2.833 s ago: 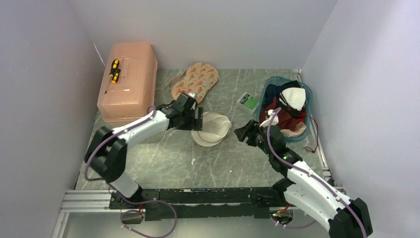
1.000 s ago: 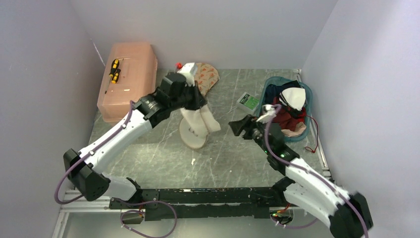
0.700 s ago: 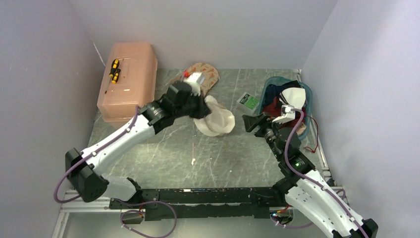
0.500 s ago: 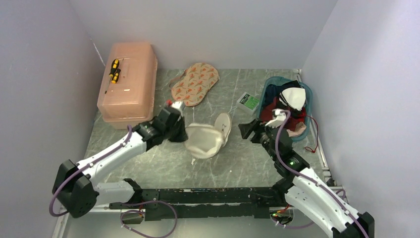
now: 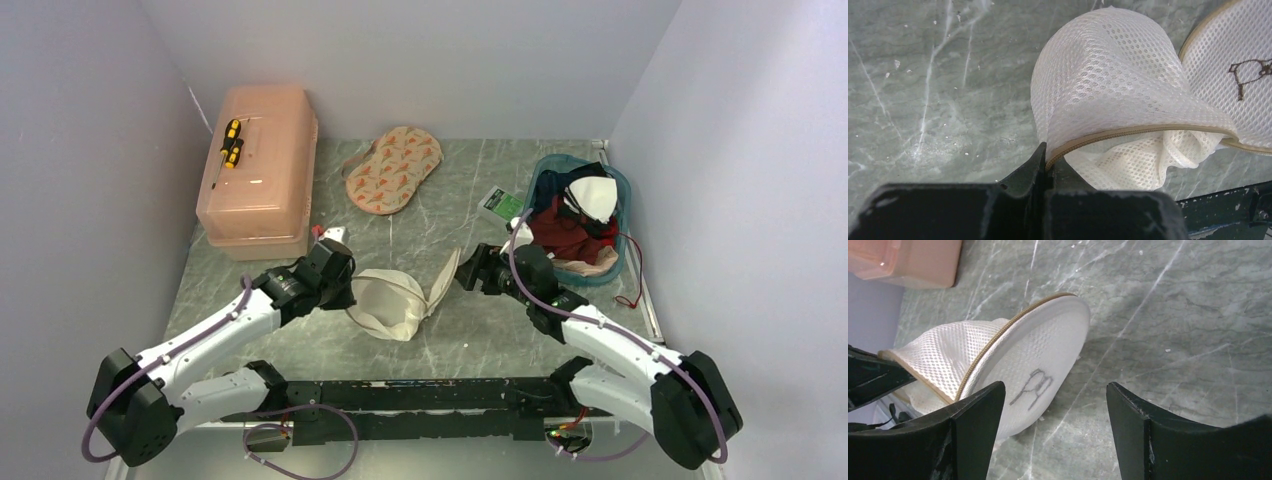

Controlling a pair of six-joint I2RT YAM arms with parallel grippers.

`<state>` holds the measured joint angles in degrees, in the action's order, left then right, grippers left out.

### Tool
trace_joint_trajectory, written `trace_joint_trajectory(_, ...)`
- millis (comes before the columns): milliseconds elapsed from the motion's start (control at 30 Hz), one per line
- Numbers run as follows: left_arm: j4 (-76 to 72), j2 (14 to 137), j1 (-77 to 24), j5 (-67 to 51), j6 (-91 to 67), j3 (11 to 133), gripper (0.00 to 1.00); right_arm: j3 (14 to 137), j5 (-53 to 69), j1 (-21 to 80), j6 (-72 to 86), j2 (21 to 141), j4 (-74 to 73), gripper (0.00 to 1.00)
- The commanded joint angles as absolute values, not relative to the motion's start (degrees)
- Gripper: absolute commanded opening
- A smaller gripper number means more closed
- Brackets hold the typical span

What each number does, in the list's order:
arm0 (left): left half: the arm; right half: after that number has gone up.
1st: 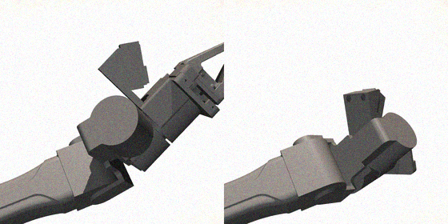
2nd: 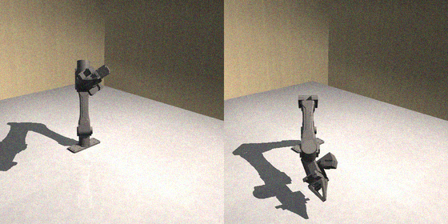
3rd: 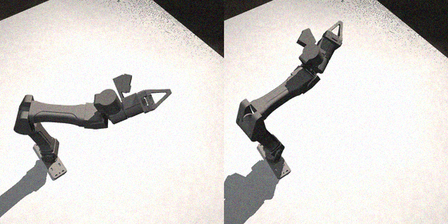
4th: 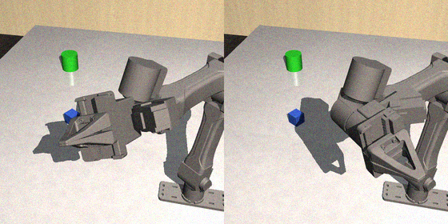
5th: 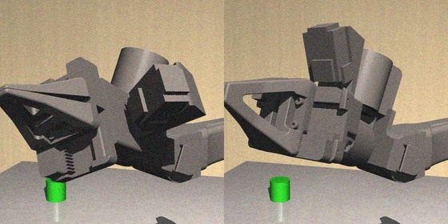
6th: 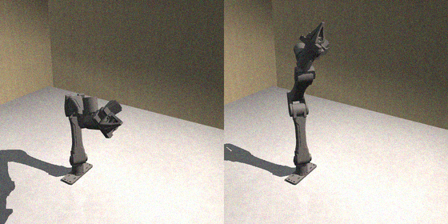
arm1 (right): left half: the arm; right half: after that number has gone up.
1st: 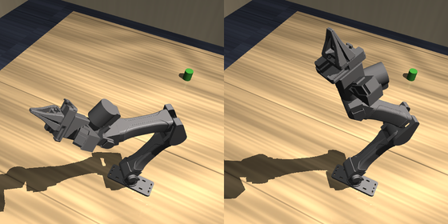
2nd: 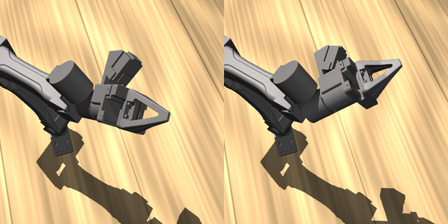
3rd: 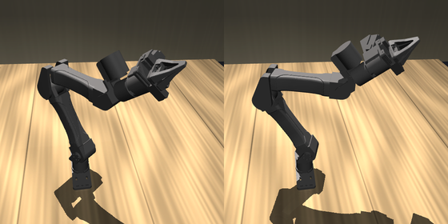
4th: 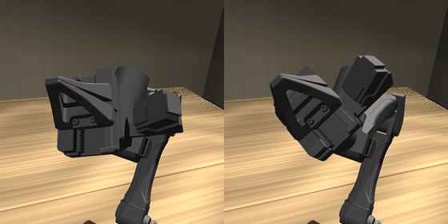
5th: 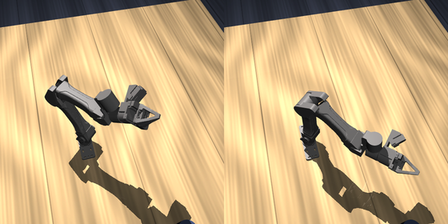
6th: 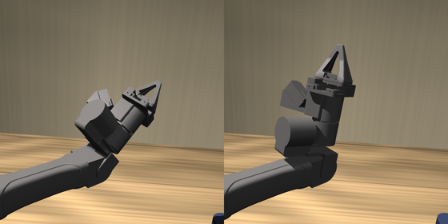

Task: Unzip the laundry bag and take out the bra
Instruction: Adjust the laundry bag at the center of the board.

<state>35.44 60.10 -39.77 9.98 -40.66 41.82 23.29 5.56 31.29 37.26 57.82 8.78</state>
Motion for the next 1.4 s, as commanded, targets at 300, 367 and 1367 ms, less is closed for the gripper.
trace_joint_trajectory(300,42.5,62.3,-32.9,26.3,-46.2,46.9,0.03,25.4,-1.8,31.7,31.5,46.5,4.2,0.81)
trace_joint_trajectory(367,41.9,64.2,-30.8,25.2,-47.4,48.1,0.03,24.0,-0.3,31.7,32.6,47.9,7.9,0.81)
trace_joint_trajectory(1367,41.2,70.0,-30.0,21.9,-48.2,48.5,0.03,20.9,18.7,30.2,35.0,88.8,59.0,0.82)
